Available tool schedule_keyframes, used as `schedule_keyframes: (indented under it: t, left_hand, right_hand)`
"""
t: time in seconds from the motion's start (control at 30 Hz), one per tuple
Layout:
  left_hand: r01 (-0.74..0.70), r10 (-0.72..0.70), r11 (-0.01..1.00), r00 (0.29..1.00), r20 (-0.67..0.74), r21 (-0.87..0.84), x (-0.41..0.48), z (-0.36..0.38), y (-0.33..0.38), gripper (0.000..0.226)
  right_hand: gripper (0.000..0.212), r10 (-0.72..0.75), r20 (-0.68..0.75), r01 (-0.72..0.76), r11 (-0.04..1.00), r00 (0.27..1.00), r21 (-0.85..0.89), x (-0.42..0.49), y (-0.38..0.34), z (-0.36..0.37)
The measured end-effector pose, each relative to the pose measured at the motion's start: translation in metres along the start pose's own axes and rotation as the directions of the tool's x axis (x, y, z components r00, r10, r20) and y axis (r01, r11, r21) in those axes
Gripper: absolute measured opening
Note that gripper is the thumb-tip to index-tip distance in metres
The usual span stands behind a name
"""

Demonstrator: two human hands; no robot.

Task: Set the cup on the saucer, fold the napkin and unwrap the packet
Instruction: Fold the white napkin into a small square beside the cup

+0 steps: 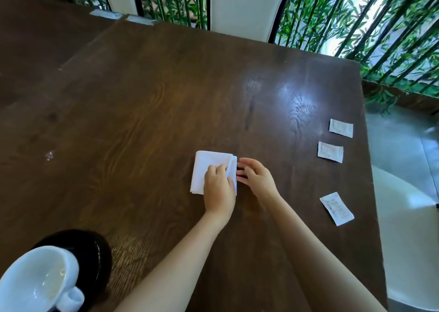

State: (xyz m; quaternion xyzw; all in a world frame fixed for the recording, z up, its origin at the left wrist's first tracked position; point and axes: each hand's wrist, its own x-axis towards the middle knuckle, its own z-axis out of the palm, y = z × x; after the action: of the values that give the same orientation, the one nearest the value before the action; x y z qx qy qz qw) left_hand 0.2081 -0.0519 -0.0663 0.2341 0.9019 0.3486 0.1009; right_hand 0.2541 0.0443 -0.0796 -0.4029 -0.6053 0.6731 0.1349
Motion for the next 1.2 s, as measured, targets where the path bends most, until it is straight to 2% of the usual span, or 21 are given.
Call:
schedule_keyframes:
  t: [0.13,0.27,0.3,0.37,0.43,0.5,0.57,0.67,0.77,1.0,1.2]
  left_hand:
    - [-0.026,0.026,1.000,1.000,0.008,-0.004,-0.001,0.004,-0.001,0.033]
    - [-0.023,0.018,0.991,0.999,-0.034,-0.129,-0.001,-0.006,-0.006,0.030]
    - [-0.043,0.035,0.992,0.997,-0.071,-0.121,0.001,-0.012,-0.012,0.031]
    - [-0.093,0.094,0.996,0.987,-0.132,0.012,0.009,-0.022,-0.028,0.036]
    - [-0.111,0.120,0.978,0.992,-0.041,0.179,0.014,-0.028,-0.043,0.045]
    - [-0.161,0.129,0.957,0.982,0.140,0.242,0.010,-0.027,-0.054,0.060]
    - [-0.251,0.180,0.925,0.950,0.254,0.286,0.002,-0.022,-0.060,0.075]
    - [-0.328,0.225,0.852,0.933,0.280,0.407,-0.006,-0.013,-0.063,0.087]
    - [-0.324,0.263,0.853,0.944,0.199,0.410,-0.007,-0.008,-0.058,0.078]
    - [-0.310,0.291,0.926,0.950,0.115,0.216,-0.009,-0.004,-0.045,0.056]
    - [-0.300,0.305,0.940,0.952,-0.002,0.163,-0.011,-0.003,-0.039,0.036]
  right_hand:
    - [0.035,-0.053,0.020,0.054,0.996,0.998,-0.064,-0.003,0.004,0.000]
    - [0.017,-0.074,-0.012,0.070,0.977,0.997,-0.202,-0.001,0.002,0.001]
    - [0.014,-0.086,-0.026,0.076,0.962,0.996,-0.261,0.000,0.001,0.002]
    - [0.010,-0.095,-0.051,0.072,0.937,0.994,-0.342,0.004,-0.003,0.007]
    - [0.011,-0.077,-0.066,0.047,0.925,0.995,-0.377,0.007,-0.008,0.011]
    - [0.013,-0.067,-0.072,0.033,0.916,0.995,-0.399,0.010,-0.012,0.014]
    - [0.016,-0.064,-0.072,0.029,0.911,0.995,-0.411,0.013,-0.015,0.014]
    - [0.015,-0.054,-0.056,0.025,0.905,0.997,-0.426,0.016,-0.018,0.012]
    - [0.016,-0.042,-0.029,0.027,0.912,0.999,-0.409,0.018,-0.020,0.011]
    - [0.012,-0.046,-0.007,0.038,0.891,0.999,-0.452,0.033,-0.025,0.013]
    - [0.013,-0.072,0.036,0.080,0.887,0.997,-0.454,0.040,-0.019,0.012]
